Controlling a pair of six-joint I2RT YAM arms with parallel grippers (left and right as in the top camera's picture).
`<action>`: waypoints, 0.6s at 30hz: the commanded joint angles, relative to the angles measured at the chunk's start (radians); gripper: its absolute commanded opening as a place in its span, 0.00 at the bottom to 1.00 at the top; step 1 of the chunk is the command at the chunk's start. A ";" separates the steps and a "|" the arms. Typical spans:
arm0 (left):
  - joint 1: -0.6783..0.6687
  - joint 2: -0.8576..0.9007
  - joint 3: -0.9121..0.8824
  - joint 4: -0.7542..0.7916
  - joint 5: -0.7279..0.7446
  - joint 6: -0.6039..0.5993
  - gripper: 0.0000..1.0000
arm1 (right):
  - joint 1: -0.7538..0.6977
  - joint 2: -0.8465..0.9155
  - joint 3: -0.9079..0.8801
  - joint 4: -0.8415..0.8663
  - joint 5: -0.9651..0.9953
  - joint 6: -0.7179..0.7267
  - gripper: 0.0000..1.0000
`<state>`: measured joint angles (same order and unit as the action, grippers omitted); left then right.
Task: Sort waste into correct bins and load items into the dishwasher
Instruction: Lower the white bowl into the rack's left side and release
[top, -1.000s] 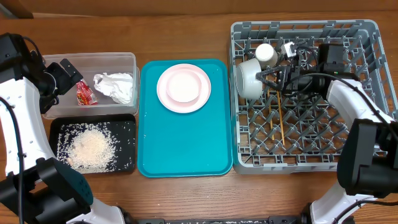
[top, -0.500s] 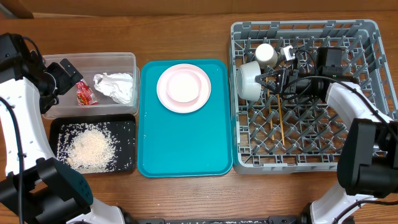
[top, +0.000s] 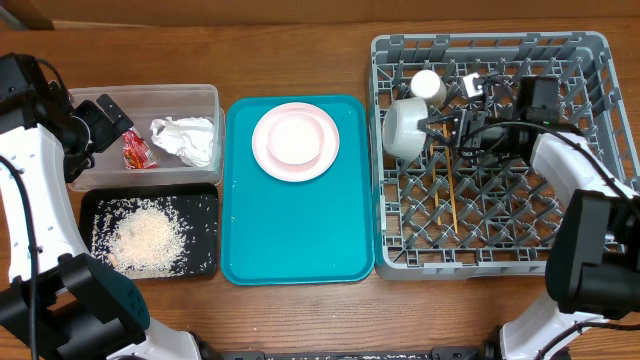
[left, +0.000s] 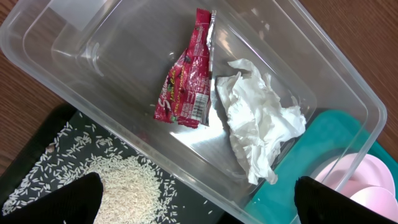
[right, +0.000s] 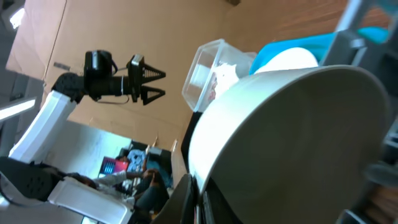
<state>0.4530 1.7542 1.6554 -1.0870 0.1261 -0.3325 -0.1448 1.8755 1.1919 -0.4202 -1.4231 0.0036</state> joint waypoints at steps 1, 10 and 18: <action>-0.004 -0.027 -0.002 0.002 -0.006 0.022 1.00 | -0.067 -0.001 -0.003 0.003 0.017 -0.011 0.13; -0.004 -0.027 -0.002 0.002 -0.006 0.022 1.00 | -0.141 -0.001 -0.003 -0.021 0.107 -0.010 0.54; -0.004 -0.027 -0.002 0.002 -0.006 0.022 1.00 | -0.165 -0.001 0.000 -0.049 0.343 0.130 0.49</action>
<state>0.4530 1.7542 1.6554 -1.0851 0.1261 -0.3325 -0.3008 1.8755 1.1889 -0.4702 -1.2018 0.0589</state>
